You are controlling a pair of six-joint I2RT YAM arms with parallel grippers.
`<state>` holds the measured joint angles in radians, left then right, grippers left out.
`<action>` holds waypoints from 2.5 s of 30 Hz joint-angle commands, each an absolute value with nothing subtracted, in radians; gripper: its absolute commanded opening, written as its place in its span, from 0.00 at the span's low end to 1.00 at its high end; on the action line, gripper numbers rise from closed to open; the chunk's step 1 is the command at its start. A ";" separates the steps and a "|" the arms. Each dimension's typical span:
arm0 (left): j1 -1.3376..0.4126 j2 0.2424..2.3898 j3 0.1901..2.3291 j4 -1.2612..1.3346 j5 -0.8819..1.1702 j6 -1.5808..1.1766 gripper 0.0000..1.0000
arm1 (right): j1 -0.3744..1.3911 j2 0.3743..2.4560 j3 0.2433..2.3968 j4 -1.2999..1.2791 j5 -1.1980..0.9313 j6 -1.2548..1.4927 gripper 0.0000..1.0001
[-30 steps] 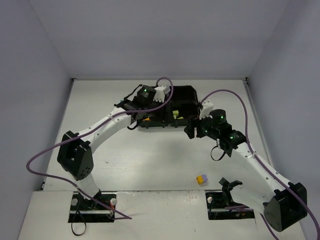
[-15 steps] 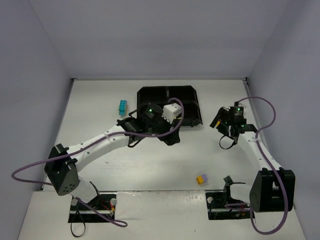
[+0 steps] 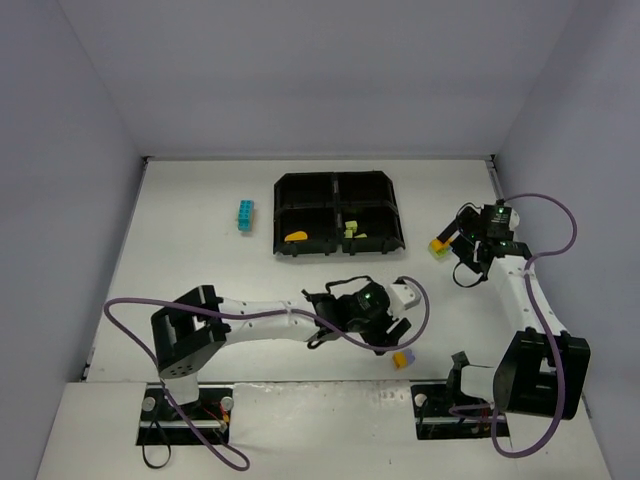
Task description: Sort the legos into containers by color
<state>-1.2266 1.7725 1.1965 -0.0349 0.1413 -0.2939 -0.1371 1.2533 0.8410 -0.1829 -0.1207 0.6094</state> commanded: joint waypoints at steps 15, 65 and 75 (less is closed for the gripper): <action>-1.402 1.812 1.124 0.252 -0.057 -0.356 0.62 | -0.158 1.184 0.804 -0.155 -0.207 0.618 0.74; -1.355 1.787 1.106 0.275 -0.129 -0.242 0.01 | -0.149 1.160 0.773 -0.137 -0.368 0.569 0.72; -1.158 1.504 0.951 0.296 -0.057 -0.097 0.01 | -0.132 1.259 0.847 -0.137 -0.809 0.526 0.68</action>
<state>-1.1900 1.5997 0.9546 0.2401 -0.0788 -0.1909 -0.1459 1.2346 0.7807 -0.1757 -0.5957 0.5510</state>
